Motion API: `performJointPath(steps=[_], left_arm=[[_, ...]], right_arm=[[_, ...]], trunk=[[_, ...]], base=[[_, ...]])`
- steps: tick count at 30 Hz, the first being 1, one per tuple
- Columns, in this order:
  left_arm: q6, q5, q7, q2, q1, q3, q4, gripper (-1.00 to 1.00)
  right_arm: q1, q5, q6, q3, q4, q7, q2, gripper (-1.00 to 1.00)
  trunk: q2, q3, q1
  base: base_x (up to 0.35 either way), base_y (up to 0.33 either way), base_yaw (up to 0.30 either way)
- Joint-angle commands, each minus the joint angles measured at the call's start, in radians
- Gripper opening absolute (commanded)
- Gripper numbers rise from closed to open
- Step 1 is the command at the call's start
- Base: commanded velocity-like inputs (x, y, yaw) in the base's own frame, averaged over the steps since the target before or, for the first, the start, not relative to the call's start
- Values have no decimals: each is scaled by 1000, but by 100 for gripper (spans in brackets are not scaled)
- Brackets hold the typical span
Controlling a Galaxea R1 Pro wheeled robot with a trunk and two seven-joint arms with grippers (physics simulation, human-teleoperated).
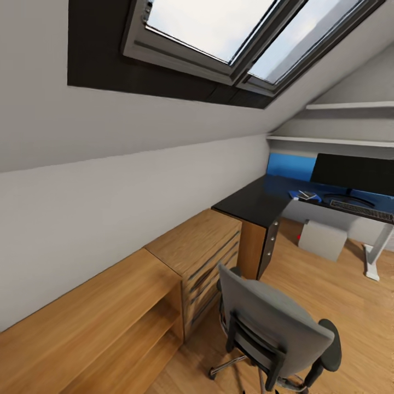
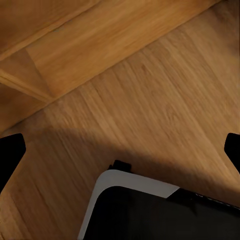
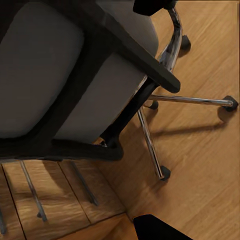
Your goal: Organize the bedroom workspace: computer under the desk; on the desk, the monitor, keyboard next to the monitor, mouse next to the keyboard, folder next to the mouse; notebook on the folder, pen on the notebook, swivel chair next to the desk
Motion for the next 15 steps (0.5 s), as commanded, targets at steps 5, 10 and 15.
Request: performJointPath(steps=[5, 10, 15], left_arm=[[-2, 2, 7, 0, 0, -9, -1, 100], [-2, 2, 8, 0, 0, -9, -1, 100], [-2, 2, 7, 0, 0, -9, -1, 100]], right_arm=[[-1, -5, -2, 9, 1, -5, 0, 100], [-1, -5, -2, 9, 1, -5, 0, 100], [-1, -5, -2, 9, 1, -5, 0, 100]], trunk=[[-2, -7, 0], [-2, -8, 0], [-2, -8, 0]], base=[[17, 12, -200], [3, 2, -250], [0, 0, -287]])
